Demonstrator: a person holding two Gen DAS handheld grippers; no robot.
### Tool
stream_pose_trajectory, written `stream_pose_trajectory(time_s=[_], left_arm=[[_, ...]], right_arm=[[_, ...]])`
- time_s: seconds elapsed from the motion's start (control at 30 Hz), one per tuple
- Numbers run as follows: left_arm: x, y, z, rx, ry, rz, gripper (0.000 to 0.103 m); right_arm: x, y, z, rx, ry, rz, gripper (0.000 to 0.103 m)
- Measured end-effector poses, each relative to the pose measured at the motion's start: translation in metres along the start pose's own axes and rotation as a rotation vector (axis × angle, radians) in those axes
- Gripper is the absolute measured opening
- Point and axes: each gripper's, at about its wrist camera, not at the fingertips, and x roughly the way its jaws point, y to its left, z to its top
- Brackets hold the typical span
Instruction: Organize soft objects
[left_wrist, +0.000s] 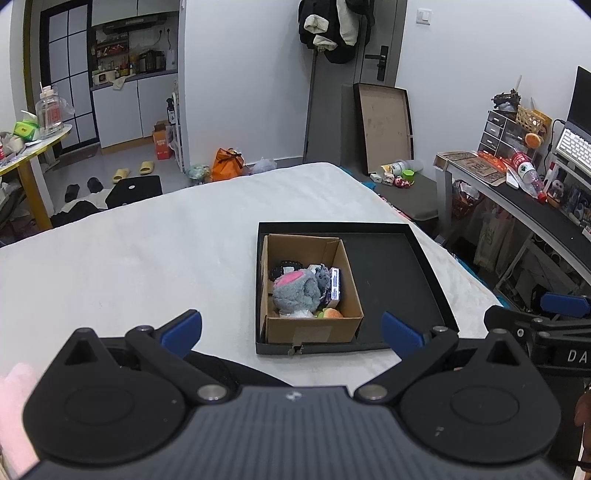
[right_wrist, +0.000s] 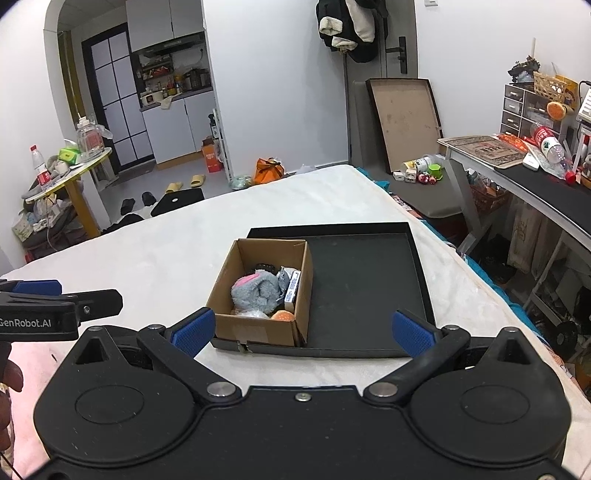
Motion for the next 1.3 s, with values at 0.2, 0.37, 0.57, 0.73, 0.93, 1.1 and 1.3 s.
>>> stream_pose_trajectory(time_s=[0.2,0.37,0.57,0.73,0.93,1.1,1.3], left_arm=[[-0.0006,0.0002,0.0001,-0.001,0.002,-0.014,0.103],[-0.0013,0.0002,-0.0010,0.003,-0.003,-0.012,0.103],[-0.0007,0.0027,-0.0015,-0.011,0.004,-0.018,0.103],[0.0000,0.0019,-0.0010,-0.003,0.003,-0.014,0.103],[0.0015,0.0000,-0.0007,0.000,0.003,-0.016,0.103],[0.0022,-0.0006,-0.0012,0.004,0.003,-0.019,0.103],[0.0026,-0.0012,-0.0013,0.004,0.002,-0.018,0.103]], right_arm=[[0.0004,0.0003,-0.0004,-0.001,0.001,-0.003,0.103],[0.0018,0.0016,-0.0026,-0.006,0.007,-0.011,0.103],[0.0024,0.0010,-0.0033,-0.007,0.011,-0.008,0.103],[0.0030,-0.0004,-0.0033,0.000,0.018,-0.010,0.103],[0.0036,-0.0026,-0.0036,0.002,0.021,-0.015,0.103],[0.0050,-0.0030,-0.0029,0.004,0.026,-0.017,0.103],[0.0060,-0.0045,-0.0026,0.011,0.027,-0.010,0.103]])
